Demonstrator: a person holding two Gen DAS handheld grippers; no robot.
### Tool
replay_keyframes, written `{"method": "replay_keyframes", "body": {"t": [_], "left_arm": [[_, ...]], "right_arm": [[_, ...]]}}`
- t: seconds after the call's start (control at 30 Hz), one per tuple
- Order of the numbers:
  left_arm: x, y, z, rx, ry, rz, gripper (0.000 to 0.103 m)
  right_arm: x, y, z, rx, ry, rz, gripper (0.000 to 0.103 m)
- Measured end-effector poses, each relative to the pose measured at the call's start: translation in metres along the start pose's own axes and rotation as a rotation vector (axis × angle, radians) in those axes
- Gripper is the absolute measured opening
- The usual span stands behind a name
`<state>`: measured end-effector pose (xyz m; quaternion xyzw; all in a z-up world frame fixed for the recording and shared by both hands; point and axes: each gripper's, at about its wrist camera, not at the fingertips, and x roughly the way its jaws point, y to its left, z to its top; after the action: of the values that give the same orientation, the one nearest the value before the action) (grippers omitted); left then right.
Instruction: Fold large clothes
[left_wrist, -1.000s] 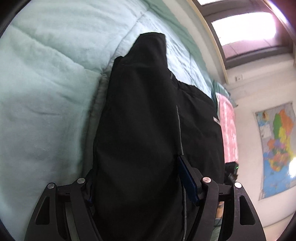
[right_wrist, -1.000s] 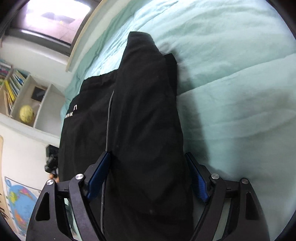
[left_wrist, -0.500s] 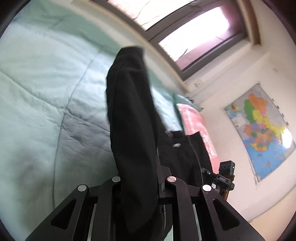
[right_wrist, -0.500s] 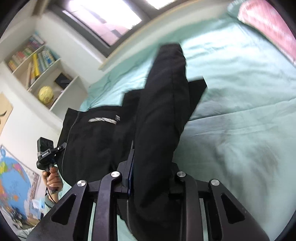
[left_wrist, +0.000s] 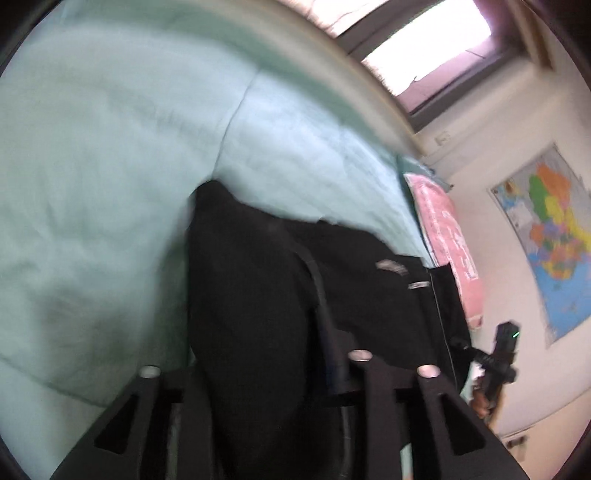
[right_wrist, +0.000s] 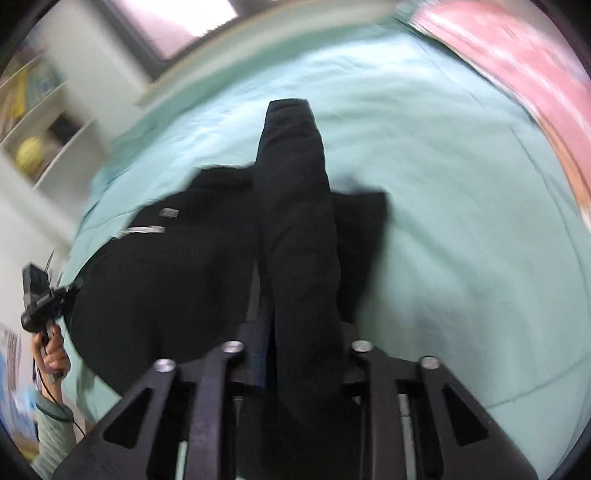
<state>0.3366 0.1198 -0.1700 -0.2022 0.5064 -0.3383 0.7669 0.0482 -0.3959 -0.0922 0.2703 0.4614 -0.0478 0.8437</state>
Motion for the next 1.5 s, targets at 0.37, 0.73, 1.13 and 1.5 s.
{"method": "replay_keyframes", "body": {"t": [0.37,0.73,1.13,1.5], "left_arm": [[0.063,0.033,0.007,-0.117,0.214,-0.160,0.050],[-0.059,-0.084,-0.032,0.074,-0.037,-0.160,0.030],[-0.007,0.057,-0.079,-0.259,0.079,-0.201,0.063],[-0.089,-0.071,-0.060,0.134,-0.129,0.023,0.061]], "right_arm": [[0.074,-0.067,-0.006,0.211,0.154,0.326,0.060],[-0.026,-0.001,-0.001,0.018,-0.001,0.329,0.031],[0.003,-0.089,-0.049,0.227,0.100,0.289,0.052],[-0.080,0.057,-0.030,-0.217,-0.108,-0.057,0.056]]}}
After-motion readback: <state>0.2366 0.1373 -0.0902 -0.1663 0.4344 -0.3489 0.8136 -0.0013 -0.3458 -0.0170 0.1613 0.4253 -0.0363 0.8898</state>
